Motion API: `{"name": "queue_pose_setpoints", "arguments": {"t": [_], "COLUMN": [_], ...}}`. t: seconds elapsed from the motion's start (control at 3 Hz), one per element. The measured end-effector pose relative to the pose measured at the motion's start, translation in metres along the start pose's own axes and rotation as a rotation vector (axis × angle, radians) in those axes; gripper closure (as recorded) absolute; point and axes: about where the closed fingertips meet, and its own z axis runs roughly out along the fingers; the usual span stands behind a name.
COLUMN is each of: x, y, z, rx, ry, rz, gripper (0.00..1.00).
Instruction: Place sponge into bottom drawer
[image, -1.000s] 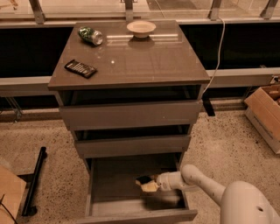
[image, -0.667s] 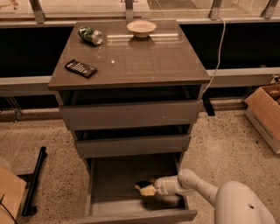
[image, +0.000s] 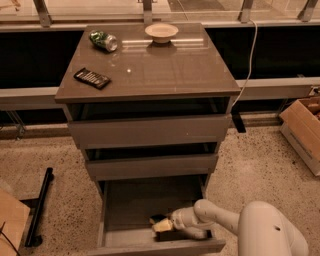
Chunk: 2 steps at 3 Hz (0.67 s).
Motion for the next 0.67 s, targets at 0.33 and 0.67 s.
{"name": "queue_pose_setpoints", "arguments": {"t": [0.33,0.67], "x": [0.0005,0.0005], "y": [-0.0002,-0.0002], "z": [0.0017,0.0017], "rx": [0.004,0.004], "ry": [-0.002,-0.002], "rz": [0.002,0.002], "gripper": [0.0,0.0]}}
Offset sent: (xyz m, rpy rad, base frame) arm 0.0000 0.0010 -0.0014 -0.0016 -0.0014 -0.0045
